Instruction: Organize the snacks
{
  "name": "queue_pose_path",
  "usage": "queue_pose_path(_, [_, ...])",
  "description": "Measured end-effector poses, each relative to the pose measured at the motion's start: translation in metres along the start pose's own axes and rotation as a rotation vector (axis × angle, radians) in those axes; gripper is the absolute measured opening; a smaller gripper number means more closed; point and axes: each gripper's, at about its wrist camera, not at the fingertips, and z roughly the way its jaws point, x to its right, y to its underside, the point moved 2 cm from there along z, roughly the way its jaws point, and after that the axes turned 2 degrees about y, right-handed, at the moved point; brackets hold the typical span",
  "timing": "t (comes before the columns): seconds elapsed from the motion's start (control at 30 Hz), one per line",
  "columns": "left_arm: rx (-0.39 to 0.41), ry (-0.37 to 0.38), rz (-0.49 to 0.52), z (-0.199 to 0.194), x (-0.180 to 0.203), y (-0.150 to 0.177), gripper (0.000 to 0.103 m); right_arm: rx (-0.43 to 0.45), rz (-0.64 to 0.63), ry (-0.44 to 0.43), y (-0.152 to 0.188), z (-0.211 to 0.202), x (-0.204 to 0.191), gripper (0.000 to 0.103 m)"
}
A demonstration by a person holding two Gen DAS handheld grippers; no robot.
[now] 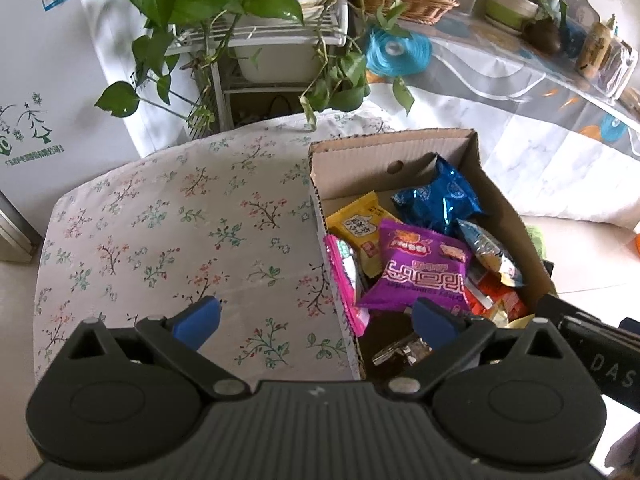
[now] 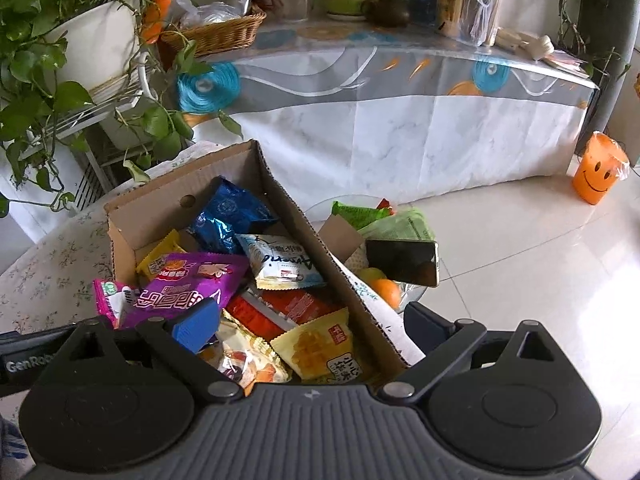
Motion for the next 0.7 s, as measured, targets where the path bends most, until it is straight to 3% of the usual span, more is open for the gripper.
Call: queue_pose_path(0.7, [-0.057,-0.045,-0.043,0.013,-0.009,0.006,0.101,-0.053,-0.058,-0.015,0.0,0.011,-0.012,0.103])
